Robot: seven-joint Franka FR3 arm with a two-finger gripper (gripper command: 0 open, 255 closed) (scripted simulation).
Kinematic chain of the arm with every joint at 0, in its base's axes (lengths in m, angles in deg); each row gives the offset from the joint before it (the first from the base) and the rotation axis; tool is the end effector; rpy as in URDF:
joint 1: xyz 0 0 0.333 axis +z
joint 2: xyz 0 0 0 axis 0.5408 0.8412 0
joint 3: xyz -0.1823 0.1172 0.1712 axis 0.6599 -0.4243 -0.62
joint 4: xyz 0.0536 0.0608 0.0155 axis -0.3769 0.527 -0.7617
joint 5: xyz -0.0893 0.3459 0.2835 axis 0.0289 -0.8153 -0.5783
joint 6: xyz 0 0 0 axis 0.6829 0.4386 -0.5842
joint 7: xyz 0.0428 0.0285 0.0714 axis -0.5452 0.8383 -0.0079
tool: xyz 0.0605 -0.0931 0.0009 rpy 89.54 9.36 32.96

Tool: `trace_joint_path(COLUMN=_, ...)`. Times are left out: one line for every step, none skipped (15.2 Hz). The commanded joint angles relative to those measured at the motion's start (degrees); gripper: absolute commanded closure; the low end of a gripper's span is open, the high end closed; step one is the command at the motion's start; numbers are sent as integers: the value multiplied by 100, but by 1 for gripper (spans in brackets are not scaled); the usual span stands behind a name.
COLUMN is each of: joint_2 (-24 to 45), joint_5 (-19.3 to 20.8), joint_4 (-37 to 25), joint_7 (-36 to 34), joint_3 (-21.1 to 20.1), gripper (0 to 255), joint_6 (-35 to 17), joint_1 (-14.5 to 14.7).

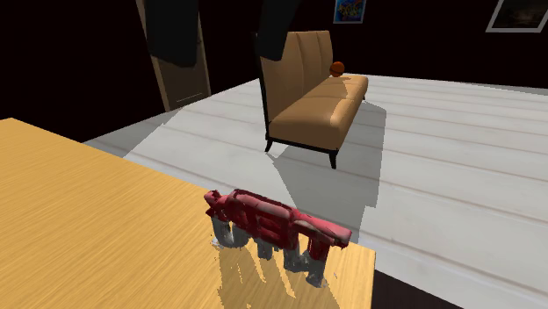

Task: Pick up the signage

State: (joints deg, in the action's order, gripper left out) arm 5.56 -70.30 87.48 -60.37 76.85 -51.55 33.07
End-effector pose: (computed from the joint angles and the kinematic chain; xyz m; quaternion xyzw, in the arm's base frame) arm 0.4077 0.0051 0.6162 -0.9925 -0.0253 -0.1105 0.0453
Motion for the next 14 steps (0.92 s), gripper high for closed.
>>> trace_joint_path(joint_2=0, joint_5=0, joint_4=0, joint_7=0, joint_3=0, gripper=0, joint_6=0, joint_1=0)
trace_joint_path(joint_2=67, joint_5=39, joint_4=113, joint_7=46, joint_3=28, gripper=0, joint_6=-118, joint_1=-20)
trace_joint_path(joint_2=140, joint_5=78, joint_4=221, joint_7=91, joint_3=57, gripper=0, joint_6=-238, joint_1=-41)
trace_joint_path(joint_2=218, joint_5=117, joint_4=325, joint_7=136, joint_3=86, gripper=0, joint_6=-360, joint_1=-62)
trace_joint_path(joint_2=302, joint_5=157, joint_4=425, joint_7=180, joint_3=115, gripper=0, joint_6=-482, joint_1=-84)
trace_joint_path(joint_2=391, joint_5=197, joint_4=520, joint_7=223, joint_3=145, gripper=0, joint_6=-606, joint_1=-107)
trace_joint_path(joint_2=486, joint_5=238, joint_4=610, joint_7=265, joint_3=175, gripper=0, joint_6=-732, joint_1=-131)
trace_joint_path(joint_2=587, joint_5=279, joint_4=695, joint_7=307, joint_3=206, gripper=0, joint_6=-859, joint_1=-155)
trace_joint_path(joint_2=693, joint_5=319, joint_4=776, joint_7=348, joint_3=236, gripper=0, joint_6=-987, joint_1=-181)
trace_joint_path(joint_2=805, joint_5=360, joint_4=851, joint_7=388, joint_3=267, gripper=0, joint_6=-1117, joint_1=-206)
trace_joint_path(joint_2=923, joint_5=402, joint_4=922, joint_7=428, joint_3=298, gripper=0, joint_6=-1248, joint_1=-232)
trace_joint_path(joint_2=1047, joint_5=443, joint_4=987, joint_7=466, joint_3=330, gripper=0, joint_6=-1380, joint_1=-259)
trace_joint_path(joint_2=1177, joint_5=486, joint_4=1047, joint_7=504, joint_3=362, gripper=0, joint_6=-1513, joint_1=-286)
trace_joint_path(joint_2=1312, joint_5=528, joint_4=1102, joint_7=540, joint_3=395, gripper=0, joint_6=-1647, joint_1=-312)
